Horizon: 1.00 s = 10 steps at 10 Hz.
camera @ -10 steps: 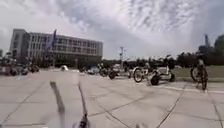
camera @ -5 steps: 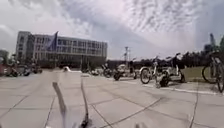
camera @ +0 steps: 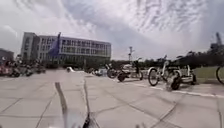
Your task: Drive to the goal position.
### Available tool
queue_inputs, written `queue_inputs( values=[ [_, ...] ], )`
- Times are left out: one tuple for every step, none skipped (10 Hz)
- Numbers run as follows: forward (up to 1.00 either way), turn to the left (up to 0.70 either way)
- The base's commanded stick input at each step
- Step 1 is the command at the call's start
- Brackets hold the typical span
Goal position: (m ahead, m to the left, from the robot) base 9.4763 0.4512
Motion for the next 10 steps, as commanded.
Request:
queue_inputs(
  values=[
    [0.7,0.13],
    [0.7,0.13],
    [0.7,0.13],
    [0.7,0.13],
    [0.7,0.13],
    [0.7,0.13],
    [0.7,0.13],
    [0.7,0.13],
    [0.7,0.13],
    [0.7,0.13]
  ],
)
